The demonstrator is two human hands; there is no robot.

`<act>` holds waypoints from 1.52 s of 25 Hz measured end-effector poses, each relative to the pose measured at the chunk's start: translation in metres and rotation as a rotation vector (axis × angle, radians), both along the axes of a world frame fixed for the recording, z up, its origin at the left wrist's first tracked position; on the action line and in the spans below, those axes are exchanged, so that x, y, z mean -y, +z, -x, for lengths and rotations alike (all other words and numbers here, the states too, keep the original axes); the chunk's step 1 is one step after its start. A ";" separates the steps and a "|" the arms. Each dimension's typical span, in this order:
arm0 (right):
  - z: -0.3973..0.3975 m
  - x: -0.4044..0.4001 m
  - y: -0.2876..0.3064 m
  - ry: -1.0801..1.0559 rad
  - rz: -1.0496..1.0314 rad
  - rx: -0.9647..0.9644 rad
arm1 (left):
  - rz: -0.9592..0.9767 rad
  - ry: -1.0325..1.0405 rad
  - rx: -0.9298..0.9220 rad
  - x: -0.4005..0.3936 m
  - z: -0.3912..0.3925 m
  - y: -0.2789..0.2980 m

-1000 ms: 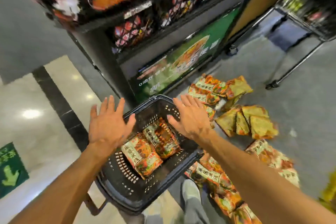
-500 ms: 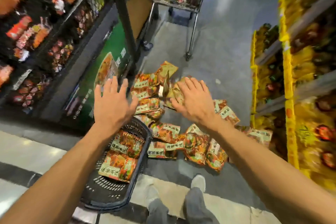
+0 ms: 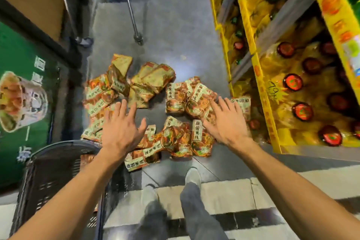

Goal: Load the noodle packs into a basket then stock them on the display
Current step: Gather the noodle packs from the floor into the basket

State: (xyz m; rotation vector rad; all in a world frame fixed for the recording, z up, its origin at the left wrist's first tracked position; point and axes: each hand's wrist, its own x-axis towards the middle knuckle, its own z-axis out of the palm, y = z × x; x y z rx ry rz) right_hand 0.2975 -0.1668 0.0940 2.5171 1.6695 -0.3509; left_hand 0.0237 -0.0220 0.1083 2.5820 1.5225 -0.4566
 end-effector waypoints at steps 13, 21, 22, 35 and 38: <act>-0.065 0.078 -0.231 -0.321 0.198 -0.040 | 0.199 -0.225 -0.136 -0.003 -0.112 -0.244; -0.065 0.070 -0.392 -0.454 0.269 -0.226 | 0.187 -0.279 -0.004 -0.051 -0.192 -0.399; -0.063 0.073 -0.424 -0.492 0.275 -0.238 | 0.203 -0.275 0.004 -0.057 -0.202 -0.431; -0.031 0.107 -0.647 -1.228 -0.141 -0.895 | 0.805 0.237 0.547 -0.103 -0.300 -0.642; -0.037 0.110 -0.647 -1.290 -0.216 -1.178 | 0.923 0.388 0.647 -0.093 -0.293 -0.636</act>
